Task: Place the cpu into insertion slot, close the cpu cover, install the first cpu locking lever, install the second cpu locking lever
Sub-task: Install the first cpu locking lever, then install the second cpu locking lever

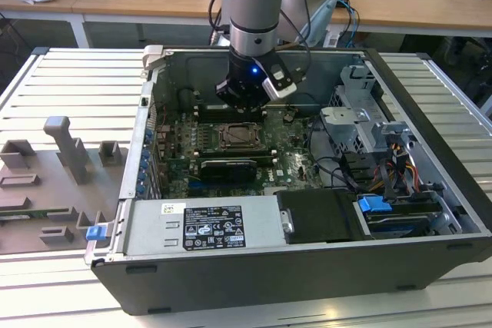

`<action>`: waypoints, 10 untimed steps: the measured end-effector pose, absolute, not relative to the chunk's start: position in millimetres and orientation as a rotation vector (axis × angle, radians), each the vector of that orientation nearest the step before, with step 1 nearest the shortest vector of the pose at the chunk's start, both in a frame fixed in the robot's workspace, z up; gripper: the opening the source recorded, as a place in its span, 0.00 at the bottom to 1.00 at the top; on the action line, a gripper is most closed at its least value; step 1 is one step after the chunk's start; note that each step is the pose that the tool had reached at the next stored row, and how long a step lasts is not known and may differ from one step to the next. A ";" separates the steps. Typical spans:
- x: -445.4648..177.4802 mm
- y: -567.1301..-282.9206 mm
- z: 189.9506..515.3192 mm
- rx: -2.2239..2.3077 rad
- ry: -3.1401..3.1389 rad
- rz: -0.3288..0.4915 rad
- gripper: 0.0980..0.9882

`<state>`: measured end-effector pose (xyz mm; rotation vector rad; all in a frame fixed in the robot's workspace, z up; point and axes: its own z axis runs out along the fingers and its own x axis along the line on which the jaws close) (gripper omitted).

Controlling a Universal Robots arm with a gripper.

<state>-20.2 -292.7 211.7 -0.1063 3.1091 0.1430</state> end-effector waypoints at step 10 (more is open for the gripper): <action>-20.2 -296.0 211.7 -0.106 3.109 0.143 0.01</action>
